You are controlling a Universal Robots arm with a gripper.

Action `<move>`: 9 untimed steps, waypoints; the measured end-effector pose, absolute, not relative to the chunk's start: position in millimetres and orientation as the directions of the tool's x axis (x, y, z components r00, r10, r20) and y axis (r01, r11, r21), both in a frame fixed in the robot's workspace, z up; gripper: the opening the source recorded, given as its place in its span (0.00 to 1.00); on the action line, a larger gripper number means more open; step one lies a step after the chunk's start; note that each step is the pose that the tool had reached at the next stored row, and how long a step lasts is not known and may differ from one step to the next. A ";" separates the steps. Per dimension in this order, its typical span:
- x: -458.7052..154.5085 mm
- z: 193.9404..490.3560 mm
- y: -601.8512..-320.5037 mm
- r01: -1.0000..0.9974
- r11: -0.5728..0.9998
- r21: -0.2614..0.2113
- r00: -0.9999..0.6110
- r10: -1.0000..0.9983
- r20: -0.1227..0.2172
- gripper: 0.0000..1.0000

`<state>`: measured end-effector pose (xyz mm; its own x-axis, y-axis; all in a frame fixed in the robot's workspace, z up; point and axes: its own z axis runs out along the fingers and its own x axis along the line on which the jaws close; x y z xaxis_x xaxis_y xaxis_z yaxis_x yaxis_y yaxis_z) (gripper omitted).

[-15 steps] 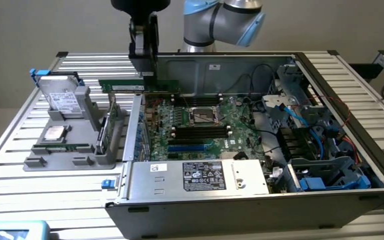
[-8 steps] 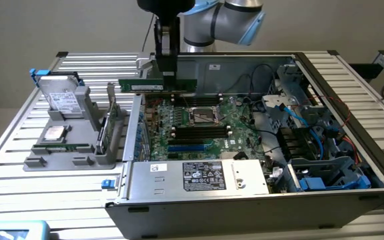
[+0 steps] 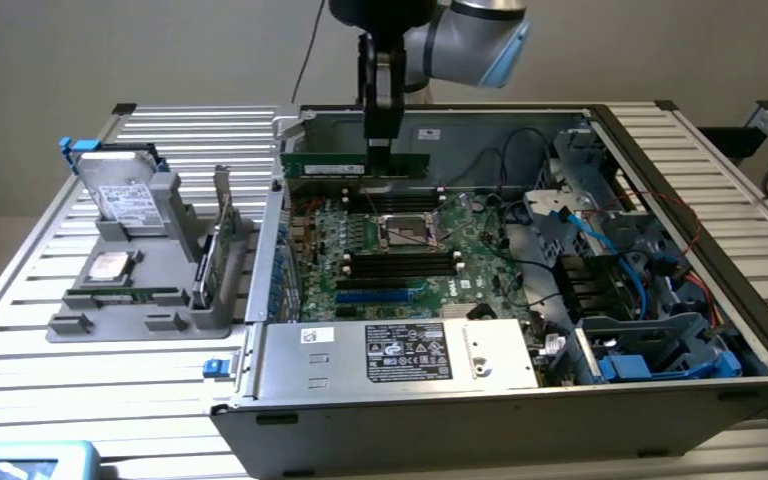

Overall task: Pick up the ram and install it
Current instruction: 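Pick up the ram and move it above insertion slot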

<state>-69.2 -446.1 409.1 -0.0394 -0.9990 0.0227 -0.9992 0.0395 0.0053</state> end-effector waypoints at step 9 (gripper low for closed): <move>-48.0 405.1 -415.2 -0.999 0.039 0.005 -0.039 -0.999 0.024 0.12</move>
<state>-48.0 -415.2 405.1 -0.0393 -0.9989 0.0237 -0.9992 0.0395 0.0053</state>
